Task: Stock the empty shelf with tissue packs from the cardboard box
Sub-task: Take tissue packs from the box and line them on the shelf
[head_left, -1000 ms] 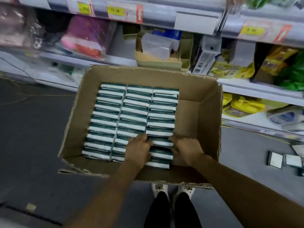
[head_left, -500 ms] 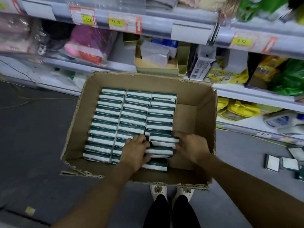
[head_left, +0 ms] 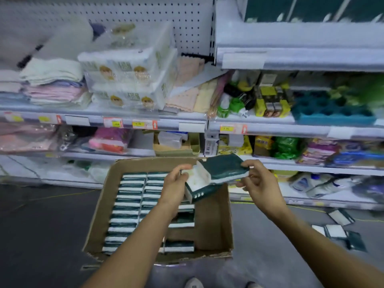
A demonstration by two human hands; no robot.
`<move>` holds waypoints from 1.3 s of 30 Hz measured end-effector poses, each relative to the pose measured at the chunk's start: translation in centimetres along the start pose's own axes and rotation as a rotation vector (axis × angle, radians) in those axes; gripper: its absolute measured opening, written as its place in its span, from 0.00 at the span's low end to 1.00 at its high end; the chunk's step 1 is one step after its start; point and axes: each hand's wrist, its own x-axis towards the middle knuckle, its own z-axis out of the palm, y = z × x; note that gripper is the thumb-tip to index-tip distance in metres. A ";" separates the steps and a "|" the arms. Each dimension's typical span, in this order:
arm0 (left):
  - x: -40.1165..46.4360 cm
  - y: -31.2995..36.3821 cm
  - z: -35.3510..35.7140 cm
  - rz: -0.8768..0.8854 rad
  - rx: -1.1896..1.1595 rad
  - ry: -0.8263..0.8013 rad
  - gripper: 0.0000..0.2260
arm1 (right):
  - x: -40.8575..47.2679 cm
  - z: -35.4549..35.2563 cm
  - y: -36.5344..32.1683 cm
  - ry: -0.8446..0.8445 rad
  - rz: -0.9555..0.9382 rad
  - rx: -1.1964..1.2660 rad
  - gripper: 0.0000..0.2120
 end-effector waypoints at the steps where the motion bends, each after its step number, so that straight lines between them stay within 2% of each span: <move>1: -0.4 1.5 0.9 -0.010 -0.022 -0.024 0.12 | -0.2 -1.1 -0.7 0.003 -0.025 -0.008 0.18; 4: -2.0 5.2 3.9 0.013 -0.107 -0.094 0.05 | -0.7 -4.5 -2.6 0.025 -0.102 -0.034 0.21; 7: -3.8 8.3 7.3 0.143 -0.019 -0.113 0.15 | -1.1 -8.0 -4.3 0.061 -0.127 0.004 0.22; 10: -5.9 10.9 12.0 0.294 0.023 -0.080 0.18 | -2.1 -12.3 -5.6 0.093 -0.130 0.119 0.23; 12: -7.3 12.4 15.9 0.381 0.033 -0.056 0.20 | -2.6 -15.7 -5.9 0.165 -0.100 0.231 0.29; 14: -8.7 13.7 20.2 0.468 0.046 -0.043 0.21 | -2.3 -19.2 -5.7 0.275 0.013 0.405 0.36; 16: -10.3 14.7 24.8 0.546 0.034 -0.055 0.22 | -1.7 -22.9 -5.2 0.312 0.153 0.634 0.32; 19: -12.2 15.6 31.3 0.639 0.030 -0.027 0.22 | -1.3 -28.5 -4.4 0.211 0.273 0.824 0.18; 22: -13.5 16.3 36.4 0.684 0.014 -0.029 0.20 | -1.4 -33.6 -3.8 0.204 0.249 0.815 0.16; 26: -14.3 16.9 40.7 0.627 -0.059 -0.035 0.11 | -1.1 -39.8 -3.6 0.336 0.166 0.856 0.10; 28: -14.3 17.7 41.8 0.641 -0.022 -0.014 0.12 | -0.6 -42.4 -3.6 0.391 0.108 0.845 0.08; 32: -13.3 21.0 43.4 0.721 0.034 -0.024 0.19 | 1.6 -47.3 -4.5 0.498 0.048 0.716 0.04; 33: -13.1 22.0 43.9 0.730 0.028 -0.041 0.22 | 2.6 -48.4 -4.7 0.524 0.041 0.682 0.05; 36: -12.2 24.6 45.2 0.731 0.013 -0.046 0.28 | 5.4 -51.7 -5.6 0.573 -0.004 0.554 0.16; 39: -10.7 26.5 46.6 0.711 -0.022 -0.030 0.30 | 8.3 -54.7 -6.6 0.598 -0.080 0.318 0.20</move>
